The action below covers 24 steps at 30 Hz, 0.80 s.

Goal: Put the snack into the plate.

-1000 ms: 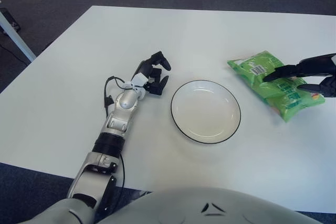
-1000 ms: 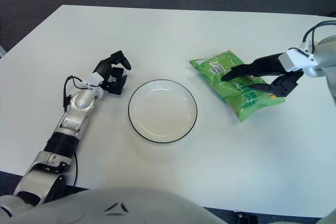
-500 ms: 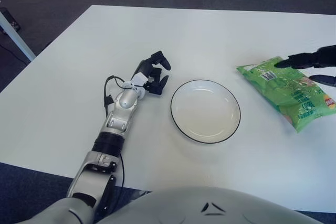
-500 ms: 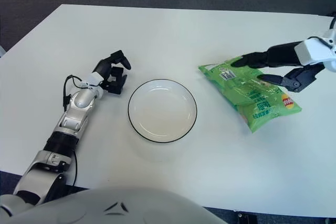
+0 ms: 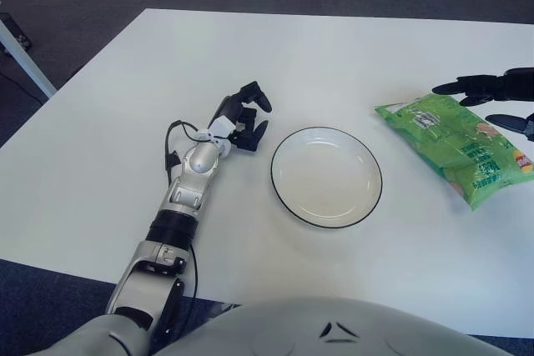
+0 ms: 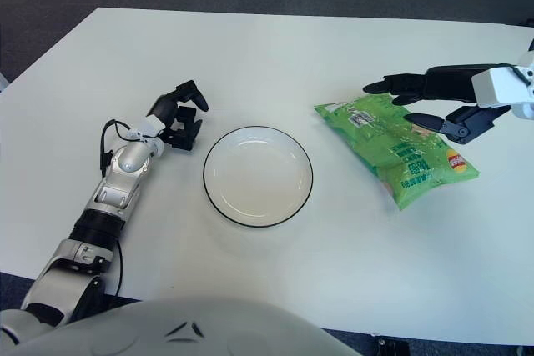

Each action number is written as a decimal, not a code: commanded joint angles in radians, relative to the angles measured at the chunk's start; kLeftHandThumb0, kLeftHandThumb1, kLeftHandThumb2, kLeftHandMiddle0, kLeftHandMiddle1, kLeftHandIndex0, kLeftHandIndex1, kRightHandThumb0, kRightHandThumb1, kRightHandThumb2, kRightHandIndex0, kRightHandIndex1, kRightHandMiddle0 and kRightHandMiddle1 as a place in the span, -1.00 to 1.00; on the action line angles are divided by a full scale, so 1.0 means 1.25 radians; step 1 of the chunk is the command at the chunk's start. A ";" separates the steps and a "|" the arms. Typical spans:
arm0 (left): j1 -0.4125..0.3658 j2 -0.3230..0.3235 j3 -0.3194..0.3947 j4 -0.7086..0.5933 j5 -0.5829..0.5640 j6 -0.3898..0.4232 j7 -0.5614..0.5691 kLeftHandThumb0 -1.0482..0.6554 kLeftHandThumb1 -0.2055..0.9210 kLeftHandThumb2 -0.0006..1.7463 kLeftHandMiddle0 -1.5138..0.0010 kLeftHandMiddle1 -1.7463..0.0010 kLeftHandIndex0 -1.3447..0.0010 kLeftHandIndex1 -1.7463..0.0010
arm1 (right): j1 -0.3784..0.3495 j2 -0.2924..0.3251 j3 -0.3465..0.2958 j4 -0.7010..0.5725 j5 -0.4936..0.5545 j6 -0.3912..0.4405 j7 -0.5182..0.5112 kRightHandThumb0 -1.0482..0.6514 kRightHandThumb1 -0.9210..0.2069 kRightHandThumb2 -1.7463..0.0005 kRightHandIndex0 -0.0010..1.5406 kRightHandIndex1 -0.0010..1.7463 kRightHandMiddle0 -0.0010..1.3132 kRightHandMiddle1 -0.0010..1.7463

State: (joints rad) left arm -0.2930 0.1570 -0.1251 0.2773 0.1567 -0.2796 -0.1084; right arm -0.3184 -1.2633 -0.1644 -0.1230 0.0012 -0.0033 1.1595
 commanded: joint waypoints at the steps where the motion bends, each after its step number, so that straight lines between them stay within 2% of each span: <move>1: 0.050 -0.002 -0.007 0.032 0.001 0.011 -0.008 -0.31 0.02 0.43 -0.65 -1.00 0.15 -1.00 | 0.006 0.009 -0.012 0.007 0.011 0.000 -0.014 -0.90 -1.00 -0.13 -0.86 -0.51 -1.00 -0.82; 5: 0.050 -0.001 -0.008 0.033 0.002 0.008 -0.007 -0.31 0.02 0.43 -0.65 -1.00 0.15 -1.00 | 0.009 0.012 -0.011 0.014 0.012 0.002 -0.024 -0.91 -1.00 -0.11 -0.86 -0.50 -1.00 -0.84; 12: 0.048 0.000 -0.009 0.041 0.009 -0.014 0.000 -0.31 0.03 0.43 -0.65 -1.00 0.16 -1.00 | 0.022 0.051 -0.031 0.004 -0.010 0.023 -0.115 -0.96 -1.00 -0.08 -0.93 -0.50 -1.00 -0.76; 15: 0.046 0.000 -0.008 0.045 0.011 -0.019 0.001 -0.31 0.03 0.43 -0.65 -1.00 0.16 -1.00 | 0.028 0.063 -0.035 -0.002 -0.027 0.024 -0.153 -0.96 -1.00 -0.03 -0.98 -0.56 -1.00 -0.73; 19: 0.045 0.001 -0.009 0.047 0.020 -0.021 0.008 -0.31 0.03 0.43 -0.65 -1.00 0.16 -1.00 | 0.048 0.083 -0.041 -0.011 -0.062 0.001 -0.208 -0.98 -1.00 0.02 -1.00 -0.73 -1.00 -0.75; 22: 0.044 0.001 -0.009 0.050 0.021 -0.021 0.006 -0.31 0.03 0.43 -0.65 -1.00 0.15 -1.00 | 0.065 0.138 -0.010 0.017 -0.117 -0.060 -0.300 -0.99 -1.00 0.07 -1.00 -0.88 -1.00 -0.80; 24: 0.043 0.002 -0.009 0.052 0.021 -0.023 0.007 -0.31 0.02 0.43 -0.65 -1.00 0.15 -1.00 | 0.065 0.155 -0.004 0.037 -0.135 -0.098 -0.337 -0.99 -1.00 0.12 -1.00 -0.94 -1.00 -0.83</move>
State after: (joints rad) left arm -0.2984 0.1596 -0.1278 0.2949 0.1707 -0.3070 -0.1079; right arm -0.2590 -1.1212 -0.1935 -0.1113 -0.1254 -0.0614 0.8071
